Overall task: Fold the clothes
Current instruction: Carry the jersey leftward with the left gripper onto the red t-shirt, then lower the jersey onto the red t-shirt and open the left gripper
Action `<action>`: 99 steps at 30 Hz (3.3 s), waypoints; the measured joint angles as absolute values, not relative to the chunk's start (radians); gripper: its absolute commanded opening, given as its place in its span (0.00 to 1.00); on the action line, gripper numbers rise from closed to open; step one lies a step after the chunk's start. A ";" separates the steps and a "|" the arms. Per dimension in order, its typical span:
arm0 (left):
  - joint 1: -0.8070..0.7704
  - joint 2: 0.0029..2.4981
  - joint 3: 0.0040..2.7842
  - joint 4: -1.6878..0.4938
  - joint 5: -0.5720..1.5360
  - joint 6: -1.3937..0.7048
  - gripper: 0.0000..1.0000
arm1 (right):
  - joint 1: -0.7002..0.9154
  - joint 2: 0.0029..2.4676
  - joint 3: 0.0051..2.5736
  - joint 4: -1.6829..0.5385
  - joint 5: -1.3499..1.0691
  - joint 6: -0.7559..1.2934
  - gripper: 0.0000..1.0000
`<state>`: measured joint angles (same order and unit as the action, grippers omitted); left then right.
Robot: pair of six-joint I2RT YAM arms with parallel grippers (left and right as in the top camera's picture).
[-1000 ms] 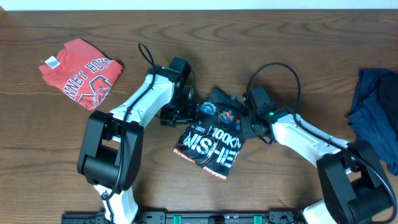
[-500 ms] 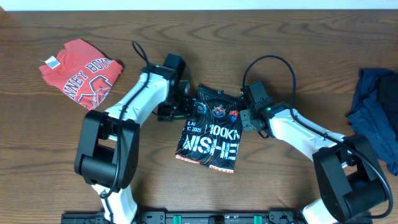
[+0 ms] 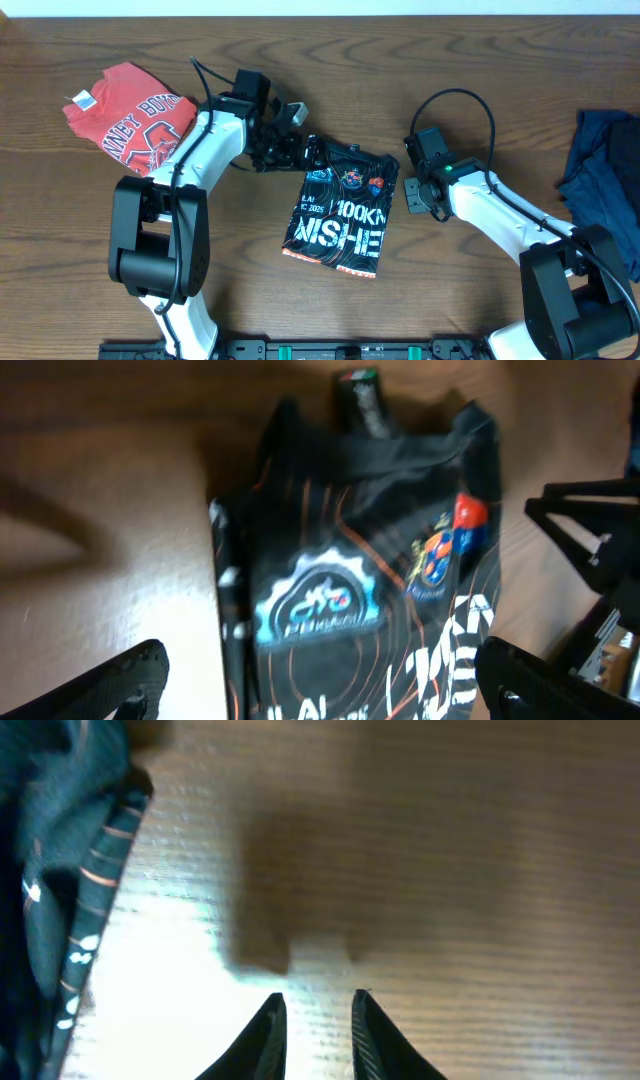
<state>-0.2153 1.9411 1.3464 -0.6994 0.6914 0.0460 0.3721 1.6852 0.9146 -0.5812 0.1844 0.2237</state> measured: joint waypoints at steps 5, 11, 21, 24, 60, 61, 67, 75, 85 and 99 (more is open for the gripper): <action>-0.215 1.969 1.349 -0.641 0.708 0.057 1.00 | 0.372 1.685 0.915 -0.618 0.184 0.227 0.16; -0.215 2.064 1.355 -0.601 0.730 0.057 0.99 | 0.372 1.685 0.915 -0.641 0.184 0.227 0.15; -0.230 2.142 1.376 -0.594 0.910 0.048 0.64 | 0.372 1.685 0.916 -0.649 0.184 0.227 0.12; -0.246 2.158 1.375 -0.582 0.928 0.047 0.51 | 0.372 1.685 0.916 -0.657 0.184 0.227 0.11; 0.336 1.887 1.456 -0.223 0.820 0.004 0.09 | 0.292 1.685 0.916 -0.724 0.193 0.254 0.10; 0.358 1.887 1.456 -0.198 0.789 -0.002 0.10 | 0.292 1.685 0.916 -0.725 0.193 0.256 0.10; 0.439 1.887 1.456 -0.096 0.597 -0.022 0.10 | 0.292 1.685 0.916 -0.725 0.193 0.260 0.11; 0.483 1.888 1.456 -0.056 0.395 -0.027 0.10 | 0.292 1.685 0.916 -0.726 0.193 0.260 0.11; 0.501 1.979 1.456 -0.064 0.297 -0.028 0.24 | 0.292 1.685 0.916 -0.749 0.193 0.260 0.12; 0.664 1.991 1.456 -0.110 0.349 -0.240 0.98 | 0.292 1.685 0.916 -0.750 0.196 0.260 0.18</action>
<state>0.6640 1.9911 1.4559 -0.1101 0.3492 -0.2401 0.2920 1.6852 0.9165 -0.7498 0.1955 0.2600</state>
